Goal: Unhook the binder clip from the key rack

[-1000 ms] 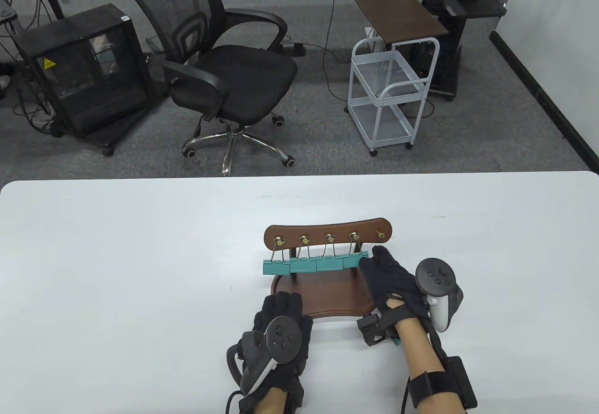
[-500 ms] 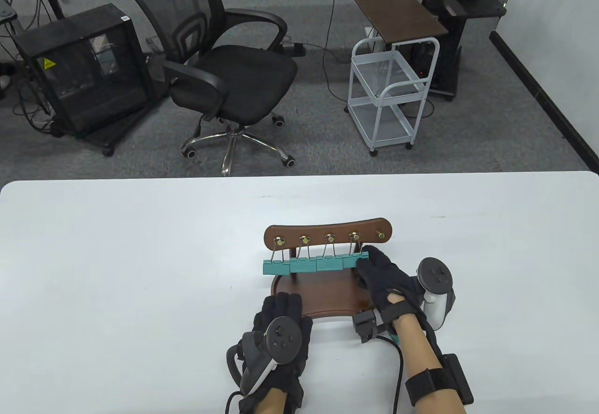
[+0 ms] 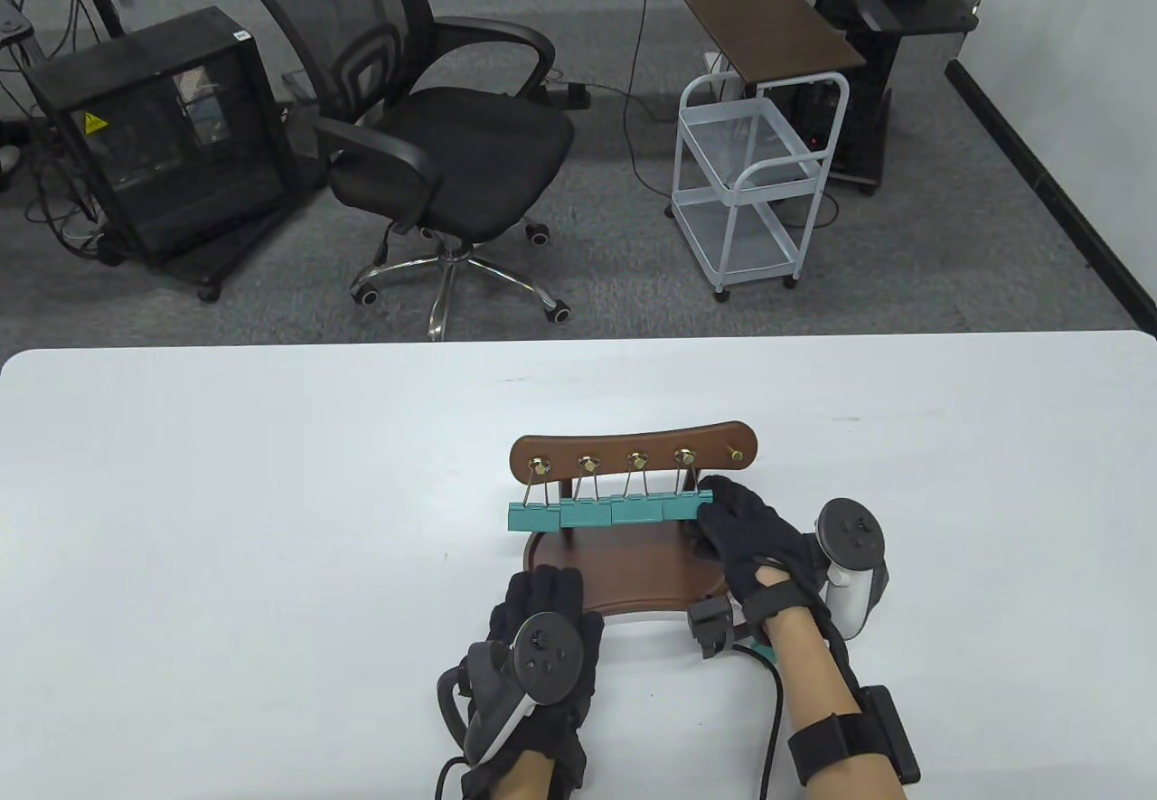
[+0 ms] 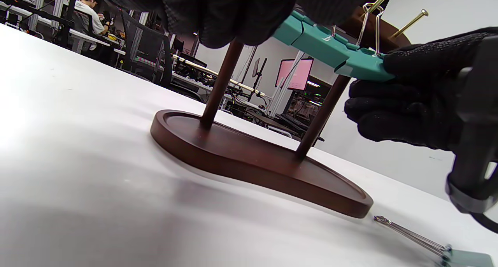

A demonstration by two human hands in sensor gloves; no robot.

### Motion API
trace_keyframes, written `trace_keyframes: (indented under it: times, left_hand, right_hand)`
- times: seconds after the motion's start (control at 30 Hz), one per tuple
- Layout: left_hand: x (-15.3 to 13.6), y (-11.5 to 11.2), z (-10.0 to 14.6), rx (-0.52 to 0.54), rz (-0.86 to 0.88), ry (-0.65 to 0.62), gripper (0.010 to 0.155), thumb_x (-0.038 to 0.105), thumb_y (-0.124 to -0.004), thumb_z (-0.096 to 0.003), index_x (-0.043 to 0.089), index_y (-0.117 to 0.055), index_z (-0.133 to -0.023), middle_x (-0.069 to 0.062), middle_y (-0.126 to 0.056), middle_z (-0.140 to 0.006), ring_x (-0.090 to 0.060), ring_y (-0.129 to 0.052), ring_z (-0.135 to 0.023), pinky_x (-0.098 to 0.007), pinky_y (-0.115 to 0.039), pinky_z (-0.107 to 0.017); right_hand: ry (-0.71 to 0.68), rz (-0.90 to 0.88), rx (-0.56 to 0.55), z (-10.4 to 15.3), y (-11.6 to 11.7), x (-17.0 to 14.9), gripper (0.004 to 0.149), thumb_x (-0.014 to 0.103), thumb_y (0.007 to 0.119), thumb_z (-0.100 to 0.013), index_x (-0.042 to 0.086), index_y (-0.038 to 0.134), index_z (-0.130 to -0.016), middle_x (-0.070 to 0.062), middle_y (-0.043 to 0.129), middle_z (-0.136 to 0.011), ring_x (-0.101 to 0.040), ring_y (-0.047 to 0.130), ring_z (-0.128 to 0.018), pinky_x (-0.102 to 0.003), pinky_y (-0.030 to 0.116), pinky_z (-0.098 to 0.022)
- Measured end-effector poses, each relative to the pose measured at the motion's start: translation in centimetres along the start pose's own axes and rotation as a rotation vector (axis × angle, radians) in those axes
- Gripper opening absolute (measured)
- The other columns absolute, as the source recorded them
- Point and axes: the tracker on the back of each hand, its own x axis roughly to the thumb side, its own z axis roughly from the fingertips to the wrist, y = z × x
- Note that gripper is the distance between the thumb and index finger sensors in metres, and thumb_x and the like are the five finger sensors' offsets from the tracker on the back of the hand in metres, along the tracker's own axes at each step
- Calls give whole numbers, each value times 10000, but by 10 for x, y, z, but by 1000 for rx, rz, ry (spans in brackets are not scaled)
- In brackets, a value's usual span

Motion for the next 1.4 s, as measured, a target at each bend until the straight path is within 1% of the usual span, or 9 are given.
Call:
trace_keyframes:
  times: [0.33, 0.63, 1.0, 1.23, 1.4]
  left_hand:
    - [0, 0, 0, -2, -3, 1, 612, 520, -610, -536, 277, -615, -1098, -34, -605, -1174, -301, -533, -1105, -520, -525, -753]
    - [0, 0, 0, -8, -3, 3, 613, 520, -610, -537, 276, -614, -1099, -32, -603, -1175, -303, -531, -1106, -521, -523, -753]
    - [0, 0, 0, -6, -5, 3, 611, 519, -611, -536, 278, -614, -1098, -32, -603, -1176, -303, -531, -1106, -521, -524, -753]
    - [0, 0, 0, -1, 0, 5, 611, 519, -610, -536, 278, -613, -1098, -30, -601, -1176, -301, -531, -1106, -521, -523, -753]
    - [0, 0, 0, 4, 2, 0, 612, 521, -609, -536, 279, -613, -1098, -31, -604, -1175, -303, -532, -1106, -520, -524, -753]
  right_hand:
    - [-22, -21, -10, 0, -7, 2, 521, 358, 826, -383, 203, 711, -867, -186, 883, -782, -398, 926, -637, -462, 853, -454]
    - [-56, -48, 26, -2, -7, 3, 521, 356, 839, -377, 199, 726, -860, -186, 908, -749, -379, 949, -607, -452, 869, -434]
    - [-66, -70, 54, -2, -7, 4, 520, 338, 844, -371, 202, 728, -859, -188, 900, -764, -388, 941, -623, -460, 864, -446]
    - [-84, -80, 105, 5, -13, 6, 514, 339, 846, -371, 206, 732, -854, -185, 899, -764, -388, 940, -626, -462, 862, -449]
    - [-110, -78, 128, 13, -15, 12, 513, 348, 853, -364, 207, 739, -844, -181, 913, -748, -378, 957, -606, -448, 879, -430]
